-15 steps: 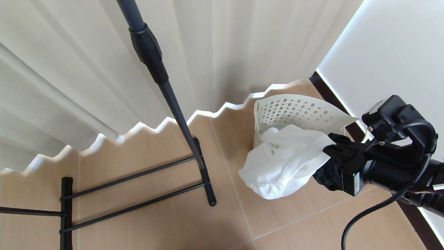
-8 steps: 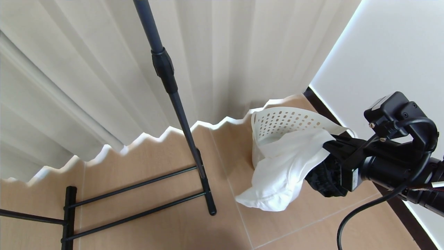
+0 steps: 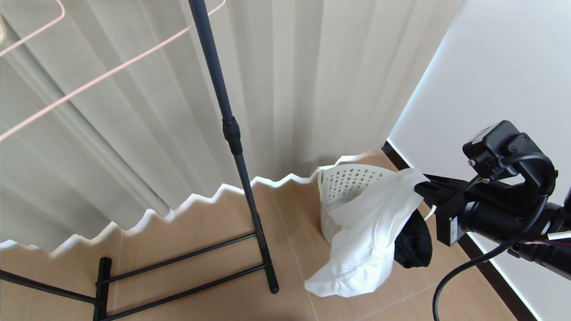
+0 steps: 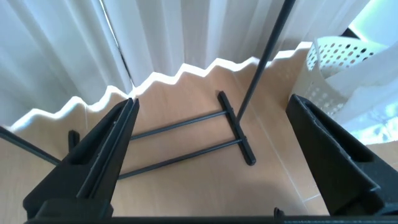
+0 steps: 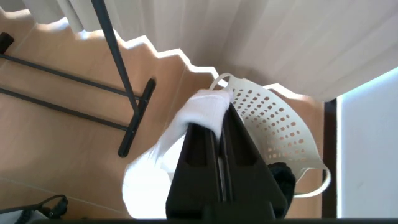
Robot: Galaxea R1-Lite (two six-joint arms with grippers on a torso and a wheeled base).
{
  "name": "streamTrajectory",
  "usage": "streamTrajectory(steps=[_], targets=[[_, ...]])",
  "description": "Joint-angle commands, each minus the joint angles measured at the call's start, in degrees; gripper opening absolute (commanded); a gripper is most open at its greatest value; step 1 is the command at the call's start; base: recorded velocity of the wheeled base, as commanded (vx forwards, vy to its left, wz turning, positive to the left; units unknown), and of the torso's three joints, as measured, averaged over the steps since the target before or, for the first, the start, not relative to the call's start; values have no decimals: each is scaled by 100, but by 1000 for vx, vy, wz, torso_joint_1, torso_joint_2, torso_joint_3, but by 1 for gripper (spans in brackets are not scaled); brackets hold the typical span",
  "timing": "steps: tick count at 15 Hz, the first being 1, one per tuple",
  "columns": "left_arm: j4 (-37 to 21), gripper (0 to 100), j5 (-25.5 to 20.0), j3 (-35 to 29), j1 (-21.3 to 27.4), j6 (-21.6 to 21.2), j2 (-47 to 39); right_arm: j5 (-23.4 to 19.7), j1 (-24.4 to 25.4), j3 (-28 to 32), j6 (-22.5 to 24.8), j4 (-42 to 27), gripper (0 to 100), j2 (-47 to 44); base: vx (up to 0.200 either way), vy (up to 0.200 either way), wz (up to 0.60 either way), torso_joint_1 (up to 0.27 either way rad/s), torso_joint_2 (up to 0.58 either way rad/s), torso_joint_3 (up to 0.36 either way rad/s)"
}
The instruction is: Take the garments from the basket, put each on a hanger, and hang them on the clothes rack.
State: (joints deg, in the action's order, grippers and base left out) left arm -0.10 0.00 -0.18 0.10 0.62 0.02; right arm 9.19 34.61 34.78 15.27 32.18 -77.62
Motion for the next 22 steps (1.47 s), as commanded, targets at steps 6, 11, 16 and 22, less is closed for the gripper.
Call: streamTrajectory(steps=[6,11,16,22], targets=[[1,100,0,1,-1,8,-2,4,2,20,2,7,0,-78,0,0,0,176,-504,-136],[1,100,0,1,-1,8,-2,12,-7,-6,2,130,0,-228,0,0,0,213,-548,-127],[1,100,0,1,-1,8,-2,12,-51,-15,2,174,0,-298,0,0,0,246,-578,-136],[1,100,0,1,-1,-1,-2,21,-86,-15,2,174,0,-377,0,0,0,181,-413,-88]])
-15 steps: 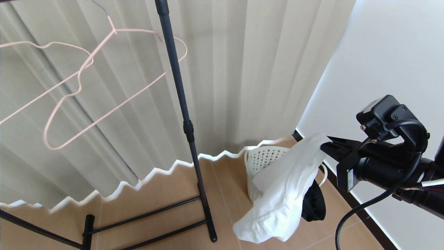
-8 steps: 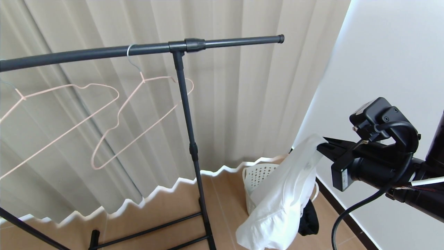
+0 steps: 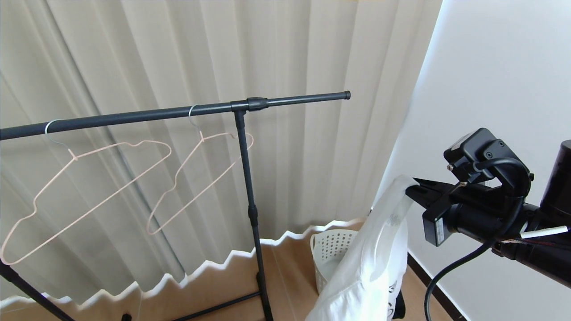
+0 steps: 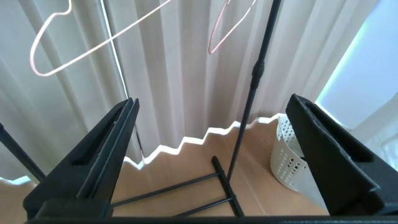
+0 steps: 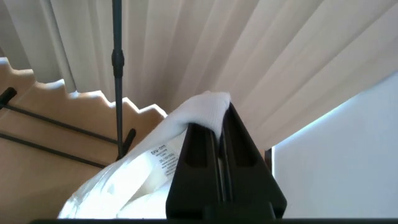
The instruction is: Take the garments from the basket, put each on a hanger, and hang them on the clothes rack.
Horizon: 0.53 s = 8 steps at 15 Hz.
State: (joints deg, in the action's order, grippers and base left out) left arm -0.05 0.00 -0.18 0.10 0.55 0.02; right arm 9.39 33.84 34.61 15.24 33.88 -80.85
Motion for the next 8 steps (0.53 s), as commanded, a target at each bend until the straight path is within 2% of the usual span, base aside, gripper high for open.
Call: streamTrajectory(steps=[1,8], targets=[[-4,100,0,1,-1,-2,-2,2,-18,2,5,5,0,-54,0,0,0,173,-373,-188],[5,100,9,1,-1,7,-2,11,-18,-42,5,5,0,-19,0,0,0,163,-355,-189]])
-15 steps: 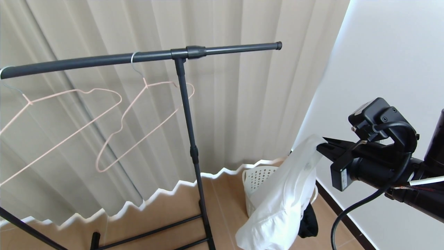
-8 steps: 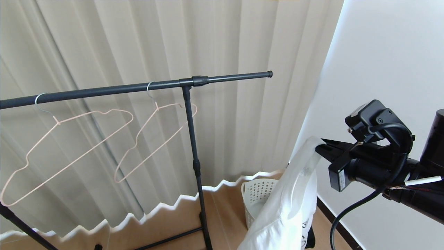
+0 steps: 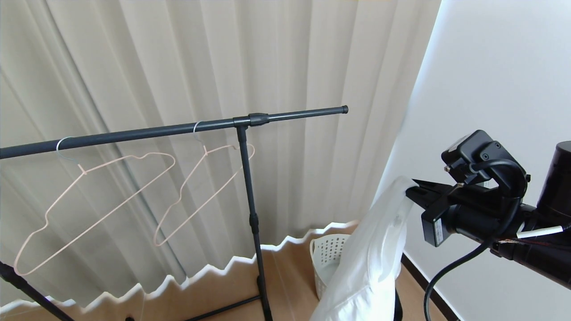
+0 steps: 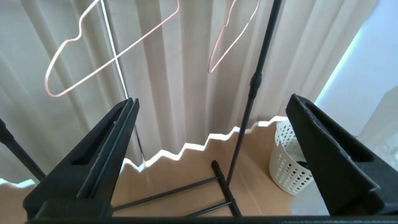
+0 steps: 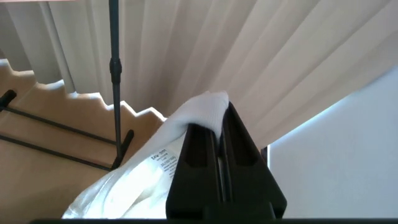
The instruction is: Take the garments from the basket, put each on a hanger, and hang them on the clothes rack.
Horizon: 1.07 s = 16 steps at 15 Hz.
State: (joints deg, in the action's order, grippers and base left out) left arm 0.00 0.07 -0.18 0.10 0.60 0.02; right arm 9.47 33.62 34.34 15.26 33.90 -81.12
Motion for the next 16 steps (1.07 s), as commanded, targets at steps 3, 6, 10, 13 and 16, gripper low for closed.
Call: streamTrajectory(steps=[3,6,10,13,16], targets=[[0,100,1,9,-1,2,-2,-33,-5,-147,223,152,0,43,0,0,0,93,-206,-110],[0,100,19,9,-1,-7,-2,-24,-40,-209,328,248,0,8,0,0,400,8,-6,-6],[0,100,19,9,-1,-7,-2,-24,-40,-226,328,248,0,8,0,0,600,7,2,0],[0,100,10,9,-1,-7,-2,-24,-40,-226,328,248,0,17,0,0,600,2,1,-2],[-9,100,-7,1,-1,-7,-2,-24,-40,-226,328,248,0,26,-133,67,0,0,3,3]])
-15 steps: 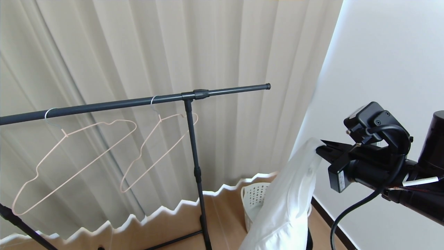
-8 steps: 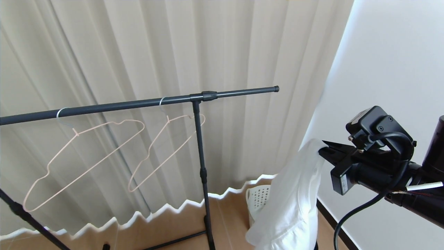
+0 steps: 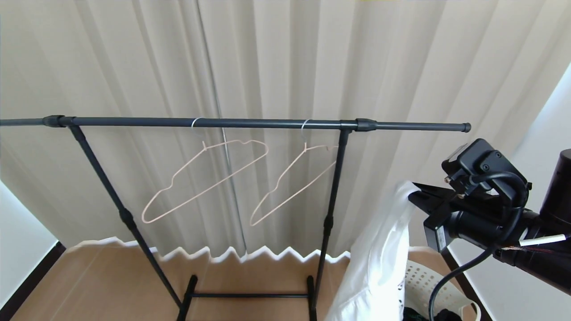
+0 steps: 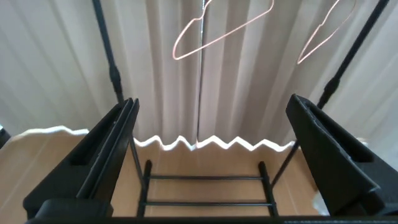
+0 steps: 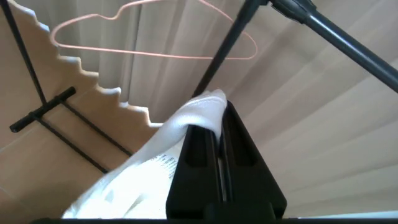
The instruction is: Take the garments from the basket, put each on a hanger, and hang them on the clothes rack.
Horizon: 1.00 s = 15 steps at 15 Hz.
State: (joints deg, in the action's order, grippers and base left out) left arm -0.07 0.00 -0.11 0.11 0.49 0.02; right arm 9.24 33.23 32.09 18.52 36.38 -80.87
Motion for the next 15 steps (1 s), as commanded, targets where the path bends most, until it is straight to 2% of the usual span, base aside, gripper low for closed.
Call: streamTrajectory(steps=[1,4,11,12,13,15], targets=[[-1,100,0,-7,-2,4,-2,-1,-1,-1,3,1,0,1,-200,200,0,7,-2,2],[-1,100,0,-7,-2,4,-2,-1,-1,-1,3,1,0,-7,-200,200,0,3,1,1],[-1,100,0,-7,-2,-5,-2,-1,-1,8,12,1,0,-51,0,200,0,0,-2,5],[-1,100,0,-7,-2,-5,-2,16,-1,17,3,1,0,-69,200,200,0,-2,7,-2],[-1,100,0,-7,-2,-5,-2,16,-1,17,3,1,0,-87,200,200,-600,-2,-2,7],[-1,100,0,-7,-2,4,-2,25,-1,8,3,10,0,-78,0,0,-600,-7,0,7]])
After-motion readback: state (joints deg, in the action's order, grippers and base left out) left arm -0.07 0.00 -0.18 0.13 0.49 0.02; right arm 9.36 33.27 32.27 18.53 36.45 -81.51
